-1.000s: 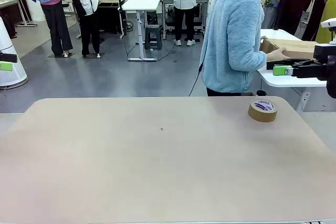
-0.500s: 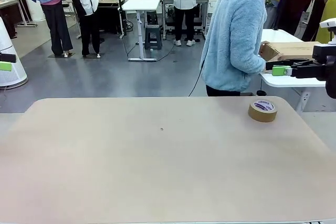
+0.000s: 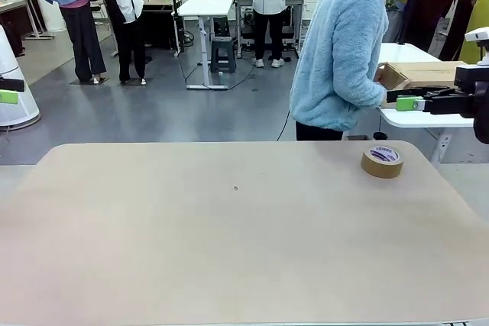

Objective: Wrap the clocks to prevent damage.
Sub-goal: After the human seals the box with tape, release both hands from the side flaps of the Package Box.

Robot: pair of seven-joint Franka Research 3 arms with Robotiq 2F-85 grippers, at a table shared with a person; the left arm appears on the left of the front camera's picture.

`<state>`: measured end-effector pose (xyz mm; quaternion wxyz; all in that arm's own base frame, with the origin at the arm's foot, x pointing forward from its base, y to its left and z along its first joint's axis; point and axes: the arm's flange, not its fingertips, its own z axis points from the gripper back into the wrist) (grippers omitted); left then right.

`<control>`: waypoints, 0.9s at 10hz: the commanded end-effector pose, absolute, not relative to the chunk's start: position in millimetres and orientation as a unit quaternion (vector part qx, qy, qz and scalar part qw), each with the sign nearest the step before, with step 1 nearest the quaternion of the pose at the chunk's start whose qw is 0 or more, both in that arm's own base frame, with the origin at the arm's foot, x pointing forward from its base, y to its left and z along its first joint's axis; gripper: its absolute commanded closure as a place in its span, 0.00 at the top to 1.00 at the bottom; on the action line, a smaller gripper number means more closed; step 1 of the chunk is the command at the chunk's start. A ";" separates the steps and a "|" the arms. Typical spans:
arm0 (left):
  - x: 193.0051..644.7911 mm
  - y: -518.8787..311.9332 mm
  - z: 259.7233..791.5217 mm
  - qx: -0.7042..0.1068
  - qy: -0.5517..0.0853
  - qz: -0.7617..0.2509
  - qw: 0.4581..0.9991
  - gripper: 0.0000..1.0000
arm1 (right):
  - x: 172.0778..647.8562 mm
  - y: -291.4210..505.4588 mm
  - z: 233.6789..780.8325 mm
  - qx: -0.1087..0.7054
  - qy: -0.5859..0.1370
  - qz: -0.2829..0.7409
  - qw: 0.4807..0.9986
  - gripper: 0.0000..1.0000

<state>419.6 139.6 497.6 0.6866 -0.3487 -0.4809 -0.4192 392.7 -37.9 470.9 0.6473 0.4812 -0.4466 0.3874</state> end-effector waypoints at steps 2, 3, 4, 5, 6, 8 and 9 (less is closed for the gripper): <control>418.9 139.8 499.5 -0.348 -0.483 -0.419 0.685 1.00 | 392.3 -38.5 470.6 0.484 -0.448 0.387 0.645 1.00; 418.9 139.8 499.5 -0.348 -0.483 -0.419 0.685 1.00 | 392.3 -38.5 470.6 0.484 -0.448 0.387 0.645 1.00; 418.9 139.8 499.5 -0.348 -0.483 -0.419 0.685 1.00 | 392.3 -38.5 470.6 0.484 -0.448 0.387 0.645 1.00; 418.9 139.8 499.5 -0.348 -0.483 -0.419 0.685 1.00 | 392.3 -38.5 470.6 0.484 -0.448 0.387 0.645 1.00; 418.9 139.8 499.5 -0.348 -0.483 -0.419 0.685 1.00 | 392.3 -38.5 470.6 0.484 -0.448 0.387 0.645 1.00; 418.9 139.8 499.5 -0.348 -0.483 -0.419 0.685 1.00 | 392.3 -38.5 470.6 0.484 -0.448 0.387 0.645 1.00; 418.9 139.8 499.5 -0.348 -0.483 -0.419 0.685 1.00 | 392.3 -38.5 470.6 0.484 -0.448 0.387 0.645 1.00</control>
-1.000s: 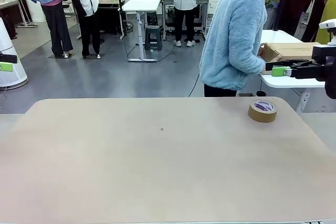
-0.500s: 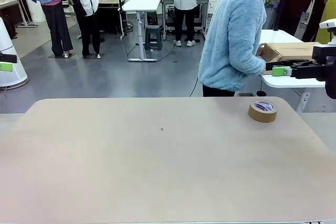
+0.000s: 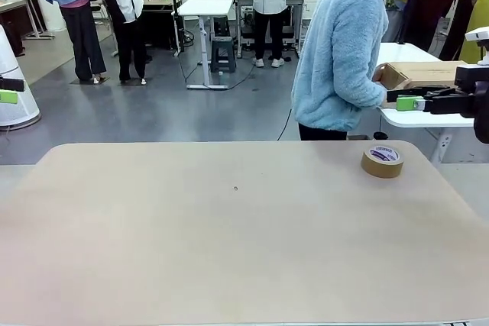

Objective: Wrap the clocks to prevent damage.
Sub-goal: After the human seals the box with tape, release both hands from the side flaps of the Package Box.

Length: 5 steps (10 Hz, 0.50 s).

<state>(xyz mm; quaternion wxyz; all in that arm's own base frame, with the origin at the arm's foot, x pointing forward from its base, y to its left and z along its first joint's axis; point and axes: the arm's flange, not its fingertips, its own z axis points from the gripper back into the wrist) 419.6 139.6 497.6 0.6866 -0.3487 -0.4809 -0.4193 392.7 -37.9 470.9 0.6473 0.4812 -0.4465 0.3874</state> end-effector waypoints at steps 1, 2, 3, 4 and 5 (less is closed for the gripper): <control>418.9 139.8 499.5 -0.348 -0.483 -0.419 0.685 1.00 | 392.3 -38.5 470.6 0.484 -0.448 0.387 0.645 1.00; 418.9 139.8 499.5 -0.348 -0.483 -0.419 0.685 1.00 | 392.3 -38.5 470.6 0.484 -0.448 0.387 0.645 1.00; 418.9 139.8 499.5 -0.348 -0.483 -0.419 0.685 1.00 | 392.3 -38.5 470.6 0.484 -0.448 0.387 0.645 1.00; 418.9 139.8 499.5 -0.348 -0.483 -0.419 0.685 1.00 | 392.3 -38.5 470.6 0.484 -0.448 0.387 0.645 1.00; 418.9 139.8 499.5 -0.348 -0.483 -0.419 0.685 1.00 | 392.3 -38.5 470.6 0.484 -0.448 0.387 0.645 1.00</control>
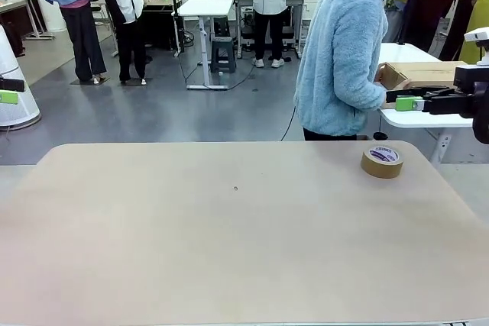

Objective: Wrap the clocks to prevent damage.
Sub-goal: After the human seals the box with tape, release both hands from the side flaps of the Package Box.

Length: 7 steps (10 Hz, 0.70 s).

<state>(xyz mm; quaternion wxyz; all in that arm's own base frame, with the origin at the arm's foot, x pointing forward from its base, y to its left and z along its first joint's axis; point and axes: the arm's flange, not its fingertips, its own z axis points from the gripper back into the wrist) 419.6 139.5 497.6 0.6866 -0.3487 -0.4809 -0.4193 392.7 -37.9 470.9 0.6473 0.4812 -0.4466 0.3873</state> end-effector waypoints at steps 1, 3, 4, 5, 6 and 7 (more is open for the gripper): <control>418.9 139.8 499.5 -0.348 -0.483 -0.419 0.685 1.00 | 392.3 -38.5 470.6 0.484 -0.448 0.387 0.645 1.00; 418.9 139.8 499.5 -0.348 -0.483 -0.419 0.685 1.00 | 392.3 -38.5 470.6 0.484 -0.448 0.387 0.645 1.00; 418.9 139.8 499.5 -0.348 -0.483 -0.419 0.685 1.00 | 392.3 -38.5 470.6 0.484 -0.448 0.387 0.645 1.00; 418.9 139.8 499.5 -0.348 -0.483 -0.419 0.685 1.00 | 392.3 -38.5 470.6 0.484 -0.448 0.387 0.645 1.00; 418.9 139.8 499.5 -0.348 -0.483 -0.419 0.685 1.00 | 392.3 -38.5 470.6 0.484 -0.448 0.387 0.645 1.00; 418.9 139.8 499.5 -0.348 -0.483 -0.419 0.685 1.00 | 392.3 -38.5 470.6 0.484 -0.448 0.387 0.645 1.00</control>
